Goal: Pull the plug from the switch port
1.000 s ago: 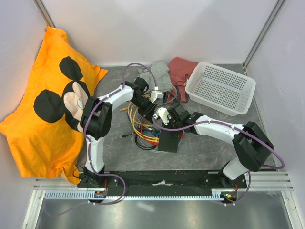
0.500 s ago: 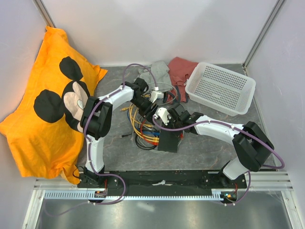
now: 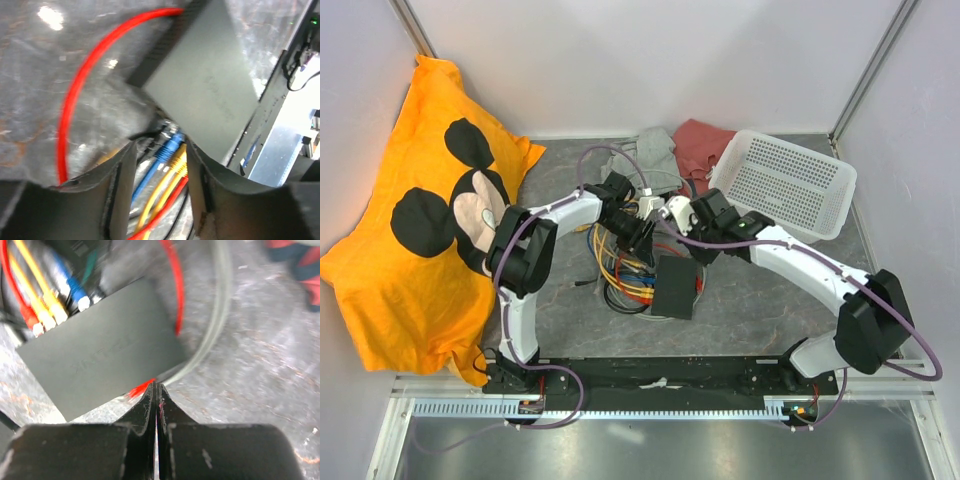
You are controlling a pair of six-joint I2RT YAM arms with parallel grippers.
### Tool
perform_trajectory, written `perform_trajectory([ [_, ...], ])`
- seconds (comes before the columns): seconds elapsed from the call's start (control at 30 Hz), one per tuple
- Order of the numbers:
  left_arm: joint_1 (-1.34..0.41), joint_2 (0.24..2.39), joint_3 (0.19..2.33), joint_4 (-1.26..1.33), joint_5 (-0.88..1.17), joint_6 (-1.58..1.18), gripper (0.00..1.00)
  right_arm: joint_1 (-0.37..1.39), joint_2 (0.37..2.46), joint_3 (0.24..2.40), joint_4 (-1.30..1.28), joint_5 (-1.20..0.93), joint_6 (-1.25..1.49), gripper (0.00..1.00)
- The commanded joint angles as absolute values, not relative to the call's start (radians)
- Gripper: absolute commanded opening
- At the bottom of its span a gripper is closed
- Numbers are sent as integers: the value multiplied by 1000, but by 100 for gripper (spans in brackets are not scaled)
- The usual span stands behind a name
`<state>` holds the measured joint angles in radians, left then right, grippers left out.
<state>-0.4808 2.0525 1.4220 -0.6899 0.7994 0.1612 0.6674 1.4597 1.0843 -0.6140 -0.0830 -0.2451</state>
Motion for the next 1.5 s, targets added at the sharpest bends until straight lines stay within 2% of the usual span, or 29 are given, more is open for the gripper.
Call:
perform_trajectory([
  [0.0, -494, 1890, 1378, -647, 854, 138, 47, 614, 1434, 1092, -687, -120, -154, 0],
  [0.1, -514, 1841, 1307, -681, 870, 236, 21, 600, 1445, 1020, -643, -161, -92, 0],
  [0.13, -521, 1829, 1292, -698, 868, 279, 6, 594, 1445, 1006, -632, -173, -77, 0],
  [0.17, -541, 1822, 1260, -713, 861, 293, 2, 588, 1448, 987, -617, -178, -66, 0],
  [0.33, -618, 1783, 1141, -709, 819, 312, 2, 568, 1482, 985, -617, -201, -54, 0],
  [0.63, -752, 1736, 999, -529, 729, 230, 2, 569, 1523, 960, -598, -224, -28, 0],
  [0.87, -796, 1813, 1084, -514, 724, 180, 2, 543, 1514, 963, -597, -209, -25, 0],
  [1.1, -874, 1943, 1218, -502, 733, 137, 2, 388, 1454, 996, -686, -209, -32, 0],
  [1.23, -897, 1997, 1291, -508, 755, 120, 2, 362, 1425, 983, -680, -212, -15, 0],
  [1.37, -899, 1988, 1353, -515, 758, 124, 2, 353, 1401, 950, -663, -207, -8, 0],
  [1.47, -879, 1901, 1359, -549, 703, 137, 2, 351, 1387, 953, -670, -210, -12, 0],
])
